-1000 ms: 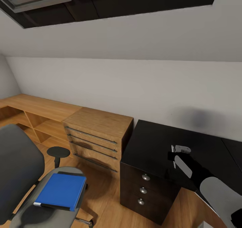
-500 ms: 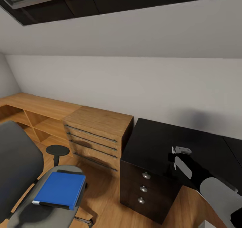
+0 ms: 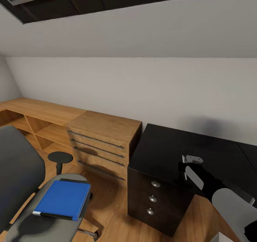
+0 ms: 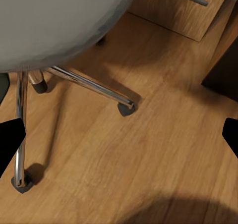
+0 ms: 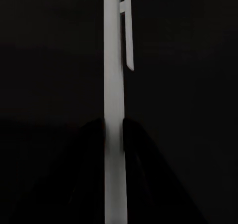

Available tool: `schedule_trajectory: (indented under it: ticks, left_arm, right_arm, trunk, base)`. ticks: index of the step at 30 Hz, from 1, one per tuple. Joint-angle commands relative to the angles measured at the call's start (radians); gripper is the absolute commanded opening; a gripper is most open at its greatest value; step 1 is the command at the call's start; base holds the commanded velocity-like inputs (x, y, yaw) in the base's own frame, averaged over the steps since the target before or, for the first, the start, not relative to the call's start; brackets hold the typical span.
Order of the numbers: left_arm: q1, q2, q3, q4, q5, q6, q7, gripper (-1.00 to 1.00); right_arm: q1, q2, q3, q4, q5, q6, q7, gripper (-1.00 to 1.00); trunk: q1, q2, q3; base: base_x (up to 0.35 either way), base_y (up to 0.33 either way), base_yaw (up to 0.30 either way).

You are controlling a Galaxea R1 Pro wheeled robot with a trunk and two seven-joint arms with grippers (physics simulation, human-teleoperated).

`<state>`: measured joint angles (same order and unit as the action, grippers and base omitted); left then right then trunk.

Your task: In the bedroom, organize the workspace by keeping the computer under the desk, ensuring the monitor is on the desk, placing the keyboard on the desk next to the monitor, placing the mouse on the desk next to the keyboard, moving the folder from the swivel chair onto the desk next to the mouse, stacking the notebook on top of the folder with the pen on top of the notebook, and positioning the swivel chair next to the desk.

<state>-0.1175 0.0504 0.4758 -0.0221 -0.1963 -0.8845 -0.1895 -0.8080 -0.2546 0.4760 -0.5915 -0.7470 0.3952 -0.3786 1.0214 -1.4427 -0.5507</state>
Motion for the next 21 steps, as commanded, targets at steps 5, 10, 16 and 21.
schedule_trajectory:
  ticks: [5, 10, 16, 21]
  left_arm:
    - [-0.001, 0.0, 0.009, 0.001, -0.009, -0.002, -0.004, 1.0]
    - [-0.001, 0.0, 0.009, 0.001, -0.009, -0.002, -0.004, 1.0]
    - [-0.001, 0.0, 0.009, 0.001, -0.009, -0.002, -0.004, 1.0]
    - [-0.001, 0.0, 0.01, 0.001, -0.009, -0.002, -0.004, 1.0]
  right_arm:
    - [-0.001, -0.002, 0.01, -0.002, -0.009, 0.002, -0.009, -1.0]
    - [-0.001, -0.002, 0.01, -0.002, -0.009, 0.002, -0.009, -1.0]
    - [0.0, -0.002, 0.01, -0.002, -0.009, 0.002, -0.009, -1.0]
    - [-0.001, -0.002, 0.01, -0.002, -0.009, 0.002, -0.01, 1.0]
  trunk:
    - [0.015, -0.029, -0.014]
    - [0.015, -0.029, -0.014]
    - [0.015, -0.029, -0.014]
    - [0.015, -0.029, -0.014]
  base:
    - [0.0, 0.0, 0.0]
    - [0.0, 0.0, 0.0]
    - [0.0, 0.0, 0.0]
    - [0.0, 0.0, 0.0]
